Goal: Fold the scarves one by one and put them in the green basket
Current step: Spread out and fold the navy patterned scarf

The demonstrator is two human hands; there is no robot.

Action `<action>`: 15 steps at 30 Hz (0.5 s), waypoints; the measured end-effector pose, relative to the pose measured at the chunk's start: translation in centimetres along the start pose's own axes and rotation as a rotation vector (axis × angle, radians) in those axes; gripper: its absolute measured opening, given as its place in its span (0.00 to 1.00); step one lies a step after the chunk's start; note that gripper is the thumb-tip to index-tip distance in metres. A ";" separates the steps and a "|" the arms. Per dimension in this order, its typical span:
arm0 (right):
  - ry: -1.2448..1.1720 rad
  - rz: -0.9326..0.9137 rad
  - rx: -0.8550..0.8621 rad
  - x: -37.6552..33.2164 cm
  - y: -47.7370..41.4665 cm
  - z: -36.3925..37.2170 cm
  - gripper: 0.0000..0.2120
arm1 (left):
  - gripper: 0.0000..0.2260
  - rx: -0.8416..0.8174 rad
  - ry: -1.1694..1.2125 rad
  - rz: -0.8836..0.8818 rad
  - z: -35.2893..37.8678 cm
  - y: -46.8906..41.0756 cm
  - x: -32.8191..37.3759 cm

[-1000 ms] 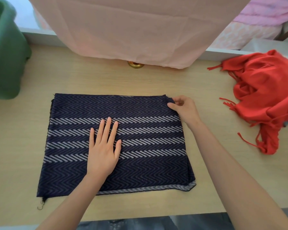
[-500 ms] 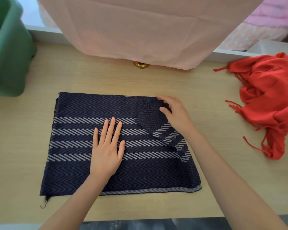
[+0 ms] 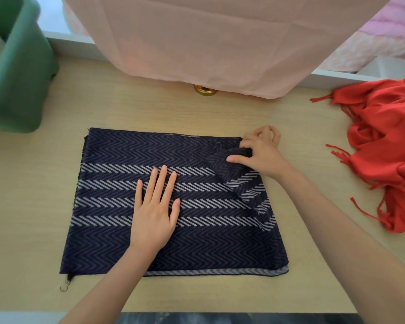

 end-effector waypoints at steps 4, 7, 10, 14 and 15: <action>0.163 0.137 0.221 5.5 1.2 -4.3 0.12 | 0.26 -0.008 0.000 -0.003 0.0 0.0 0.0; 0.102 0.409 0.416 9.6 4.5 -6.4 0.19 | 0.26 -0.010 -0.008 -0.003 0.0 0.0 0.0; -0.083 0.445 0.529 8.9 8.0 -5.1 0.13 | 0.26 -0.011 -0.012 -0.007 0.1 0.0 -0.1; -0.309 0.538 0.470 5.7 12.3 1.0 0.21 | 0.26 -0.007 -0.001 -0.003 0.1 0.0 0.0; -0.236 0.546 0.487 5.3 12.8 1.5 0.20 | 0.26 -0.003 -0.002 -0.001 0.1 0.0 0.1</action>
Point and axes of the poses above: each hand's wrist, its own y-axis away from the middle knuckle, its own z-axis out of the palm, x = y × z, the point moved 10 cm from there along -y, towards the middle knuckle, and after that the axes turned 10 degrees about -z, right-handed, at the moved point
